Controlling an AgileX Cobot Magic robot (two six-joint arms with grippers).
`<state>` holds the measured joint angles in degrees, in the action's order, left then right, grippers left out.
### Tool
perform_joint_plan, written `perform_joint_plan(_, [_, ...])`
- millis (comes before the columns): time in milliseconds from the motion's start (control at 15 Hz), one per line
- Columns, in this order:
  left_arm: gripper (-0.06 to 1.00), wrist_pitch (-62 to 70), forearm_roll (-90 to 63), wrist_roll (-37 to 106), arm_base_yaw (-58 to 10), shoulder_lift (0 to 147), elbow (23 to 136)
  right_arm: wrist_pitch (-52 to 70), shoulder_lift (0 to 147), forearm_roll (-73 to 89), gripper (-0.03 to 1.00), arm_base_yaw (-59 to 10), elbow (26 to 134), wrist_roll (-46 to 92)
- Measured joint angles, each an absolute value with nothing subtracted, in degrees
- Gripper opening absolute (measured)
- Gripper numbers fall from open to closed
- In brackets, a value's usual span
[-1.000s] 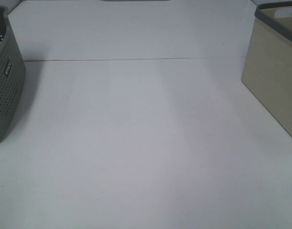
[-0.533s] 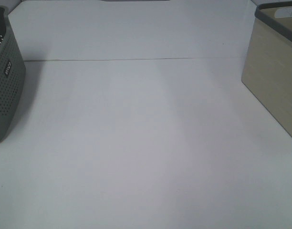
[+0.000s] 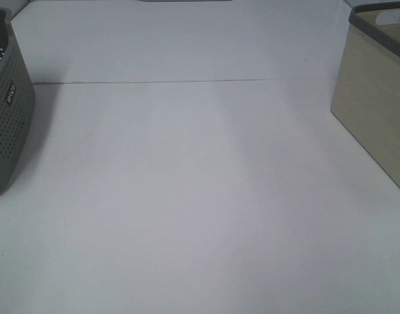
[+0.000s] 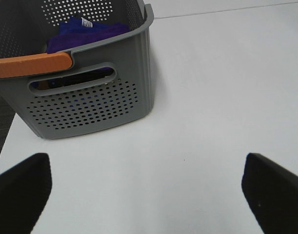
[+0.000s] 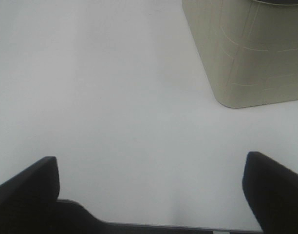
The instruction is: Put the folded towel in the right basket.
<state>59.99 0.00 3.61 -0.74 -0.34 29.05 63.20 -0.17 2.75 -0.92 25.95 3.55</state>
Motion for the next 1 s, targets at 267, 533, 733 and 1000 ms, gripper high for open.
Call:
perform_joint_plan(267, [0.99, 60.0, 0.0, 3.6, -0.7, -0.3, 29.0, 63.2, -0.2, 2.8, 0.98, -0.9, 26.0, 3.6])
perform_joint_plan(533, [0.99, 60.0, 0.0, 3.6, -0.7, -0.3, 29.0, 63.2, -0.2, 2.8, 0.98, -0.9, 26.0, 3.6])
perform_joint_plan(733, [0.99, 60.0, 0.0, 3.7, -0.7, -0.3, 29.0, 63.2, -0.2, 2.8, 0.98, -0.9, 26.0, 3.6])
perform_joint_plan(1000, [0.99, 60.0, 0.0, 3.7, -0.7, -0.3, 29.0, 63.2, -0.2, 2.8, 0.98, -0.9, 26.0, 3.6])
